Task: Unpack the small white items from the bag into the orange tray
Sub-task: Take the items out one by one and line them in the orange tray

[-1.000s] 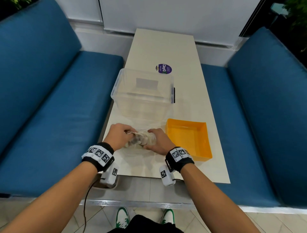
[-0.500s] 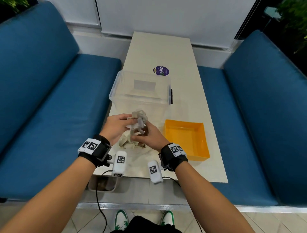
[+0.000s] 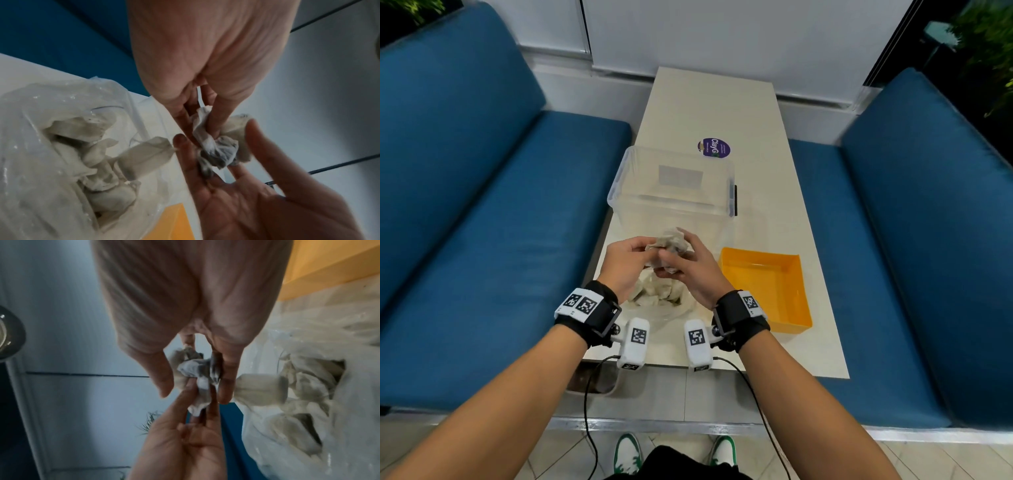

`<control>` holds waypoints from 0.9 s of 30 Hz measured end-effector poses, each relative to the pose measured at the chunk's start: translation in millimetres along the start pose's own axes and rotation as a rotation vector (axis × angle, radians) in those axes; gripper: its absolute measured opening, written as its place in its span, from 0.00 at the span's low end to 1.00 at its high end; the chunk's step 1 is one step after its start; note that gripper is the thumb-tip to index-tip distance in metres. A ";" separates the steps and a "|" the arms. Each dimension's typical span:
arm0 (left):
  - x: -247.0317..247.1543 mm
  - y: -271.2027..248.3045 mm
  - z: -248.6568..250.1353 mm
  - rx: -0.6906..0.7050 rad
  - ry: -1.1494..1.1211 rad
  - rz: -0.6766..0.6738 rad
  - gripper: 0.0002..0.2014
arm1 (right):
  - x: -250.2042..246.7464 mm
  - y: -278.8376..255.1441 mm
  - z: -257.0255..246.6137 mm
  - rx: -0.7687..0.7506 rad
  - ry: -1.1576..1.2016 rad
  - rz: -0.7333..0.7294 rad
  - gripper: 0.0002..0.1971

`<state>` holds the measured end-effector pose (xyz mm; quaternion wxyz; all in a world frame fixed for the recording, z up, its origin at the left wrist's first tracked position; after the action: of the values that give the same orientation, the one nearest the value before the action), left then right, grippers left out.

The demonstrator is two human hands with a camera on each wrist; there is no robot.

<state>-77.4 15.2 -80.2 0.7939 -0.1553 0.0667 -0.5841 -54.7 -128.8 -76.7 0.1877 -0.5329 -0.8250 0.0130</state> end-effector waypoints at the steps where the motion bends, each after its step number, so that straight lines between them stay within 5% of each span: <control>1: 1.5 -0.3 2.5 0.004 -0.010 -0.005 0.12 | 0.9 0.4 -0.6 -0.011 -0.063 -0.017 0.33; 6: 10.8 -2.8 17.4 0.004 -0.107 -0.046 0.13 | 2.8 -1.6 15.5 0.047 -0.287 -0.044 0.33; 12: -5.7 4.2 27.3 0.056 -0.103 0.016 0.10 | -10.0 3.9 32.8 0.054 -0.507 0.017 0.03; 23: -5.6 1.5 -6.3 -0.086 -0.153 0.072 0.12 | -16.9 5.5 0.6 -0.004 -0.156 0.193 0.03; 27: 15.3 -1.3 -11.5 -0.117 -0.184 -0.079 0.19 | -13.5 2.3 -19.4 -0.149 -0.489 0.253 0.04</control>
<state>-77.2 -1.6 -89.4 0.7627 -0.2571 0.0214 -0.5931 -41.5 -143.2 -63.1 -0.0597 -0.6249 -0.7715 0.1037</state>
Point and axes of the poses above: each hand's wrist, its own y-axis towards the middle knuckle, its own x-axis out of the palm, z = x × y, the point moved 9 cm from there along y, towards the middle knuckle, and after that the axes turned 1 degree about -x, right-handed, at the moved point
